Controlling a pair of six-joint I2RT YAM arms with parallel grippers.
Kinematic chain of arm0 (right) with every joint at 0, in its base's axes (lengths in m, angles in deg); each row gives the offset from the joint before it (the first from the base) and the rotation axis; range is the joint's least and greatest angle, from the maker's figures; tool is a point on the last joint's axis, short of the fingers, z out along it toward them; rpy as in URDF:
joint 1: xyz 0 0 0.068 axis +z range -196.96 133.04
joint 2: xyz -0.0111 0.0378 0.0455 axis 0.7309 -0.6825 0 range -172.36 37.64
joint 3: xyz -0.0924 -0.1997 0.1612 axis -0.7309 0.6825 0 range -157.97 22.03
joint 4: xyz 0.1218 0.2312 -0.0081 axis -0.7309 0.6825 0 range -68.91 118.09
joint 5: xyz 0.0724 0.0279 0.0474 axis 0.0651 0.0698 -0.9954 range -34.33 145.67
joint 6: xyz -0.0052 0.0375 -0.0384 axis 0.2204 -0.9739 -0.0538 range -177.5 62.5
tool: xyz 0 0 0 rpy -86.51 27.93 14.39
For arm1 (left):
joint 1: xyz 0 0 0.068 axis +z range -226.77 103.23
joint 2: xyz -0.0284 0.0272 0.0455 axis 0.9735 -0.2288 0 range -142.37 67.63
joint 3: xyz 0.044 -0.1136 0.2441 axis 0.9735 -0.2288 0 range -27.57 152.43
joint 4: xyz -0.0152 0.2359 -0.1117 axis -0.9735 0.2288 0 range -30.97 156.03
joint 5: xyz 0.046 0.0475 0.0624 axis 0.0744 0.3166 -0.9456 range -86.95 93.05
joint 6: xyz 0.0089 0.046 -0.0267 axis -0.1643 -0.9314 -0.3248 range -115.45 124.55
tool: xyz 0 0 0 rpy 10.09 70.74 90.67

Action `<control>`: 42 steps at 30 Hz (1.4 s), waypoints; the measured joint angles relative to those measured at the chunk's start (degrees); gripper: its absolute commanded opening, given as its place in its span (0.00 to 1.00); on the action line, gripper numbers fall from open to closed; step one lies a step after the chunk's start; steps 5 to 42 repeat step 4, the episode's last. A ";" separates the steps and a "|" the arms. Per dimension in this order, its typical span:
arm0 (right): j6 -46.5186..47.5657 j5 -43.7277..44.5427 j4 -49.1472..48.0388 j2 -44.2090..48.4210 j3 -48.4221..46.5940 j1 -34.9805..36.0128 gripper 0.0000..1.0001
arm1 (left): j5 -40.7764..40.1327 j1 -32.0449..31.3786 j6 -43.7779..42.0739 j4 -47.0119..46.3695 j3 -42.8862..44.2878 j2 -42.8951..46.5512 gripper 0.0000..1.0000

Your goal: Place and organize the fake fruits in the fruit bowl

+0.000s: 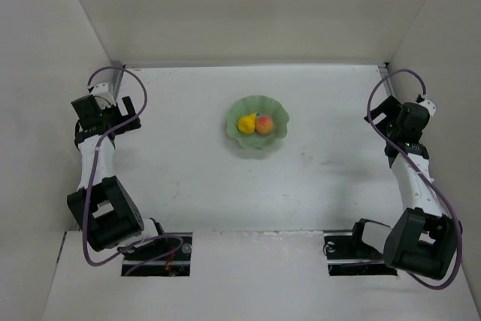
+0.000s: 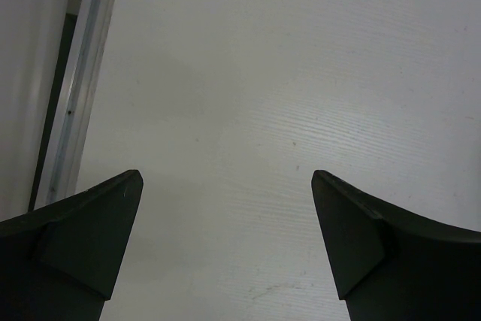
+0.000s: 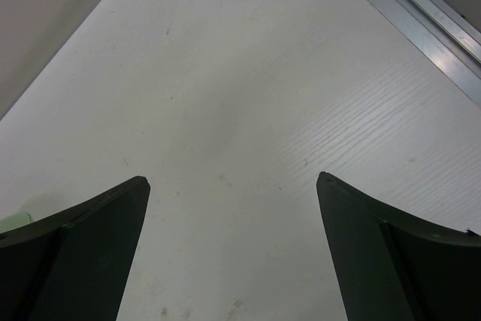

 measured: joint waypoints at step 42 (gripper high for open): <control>0.00 -0.13 0.00 0.00 0.00 0.00 1.00 | -0.02 -0.04 0.02 0.24 0.04 0.00 1.00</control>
